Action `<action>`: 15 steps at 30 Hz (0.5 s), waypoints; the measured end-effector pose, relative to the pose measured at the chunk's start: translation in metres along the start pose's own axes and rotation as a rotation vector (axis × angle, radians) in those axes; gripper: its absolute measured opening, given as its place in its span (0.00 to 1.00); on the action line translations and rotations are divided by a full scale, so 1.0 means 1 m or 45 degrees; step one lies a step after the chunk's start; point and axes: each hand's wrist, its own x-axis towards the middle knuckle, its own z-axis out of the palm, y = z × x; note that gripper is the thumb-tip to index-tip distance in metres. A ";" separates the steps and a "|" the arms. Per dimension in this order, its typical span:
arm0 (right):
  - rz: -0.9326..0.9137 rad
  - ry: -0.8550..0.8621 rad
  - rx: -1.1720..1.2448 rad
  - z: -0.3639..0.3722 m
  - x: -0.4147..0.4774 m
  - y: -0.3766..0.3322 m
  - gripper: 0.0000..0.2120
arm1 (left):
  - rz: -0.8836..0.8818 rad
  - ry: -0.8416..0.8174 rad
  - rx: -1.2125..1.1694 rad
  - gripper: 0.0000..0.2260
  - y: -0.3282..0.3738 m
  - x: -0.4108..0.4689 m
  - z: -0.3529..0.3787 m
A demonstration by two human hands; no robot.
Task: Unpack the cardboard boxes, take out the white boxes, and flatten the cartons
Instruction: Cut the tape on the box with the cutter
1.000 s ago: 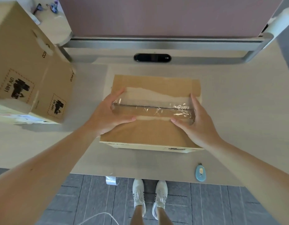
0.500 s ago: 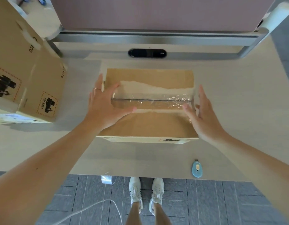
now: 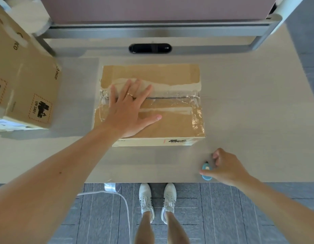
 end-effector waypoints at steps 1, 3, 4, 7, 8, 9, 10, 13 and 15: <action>-0.011 0.010 -0.024 0.002 0.000 0.002 0.32 | 0.000 0.006 0.015 0.44 0.001 0.000 0.001; -0.029 0.057 -0.012 0.008 -0.001 0.009 0.31 | -0.009 0.014 0.038 0.44 0.002 0.001 0.001; -0.037 0.087 0.024 0.010 -0.002 0.012 0.30 | -0.013 0.014 0.045 0.44 0.002 0.001 0.002; -0.051 0.131 0.167 0.015 -0.002 0.021 0.21 | -0.016 0.006 0.046 0.43 0.002 0.001 0.001; -0.047 0.125 0.202 0.016 -0.002 0.023 0.18 | -0.016 0.003 0.041 0.43 0.003 0.000 0.001; -0.040 0.115 0.234 0.017 -0.001 0.024 0.16 | -0.019 -0.001 0.036 0.43 0.003 0.000 0.000; -0.033 0.109 0.261 0.016 0.000 0.024 0.14 | -0.021 -0.006 0.032 0.43 0.004 0.000 -0.001; -0.014 0.134 0.382 0.009 0.006 0.022 0.09 | -0.018 -0.024 0.034 0.43 0.006 -0.002 -0.003; -0.002 0.162 0.573 -0.003 0.011 0.016 0.07 | -0.015 -0.022 0.022 0.43 0.007 -0.002 -0.005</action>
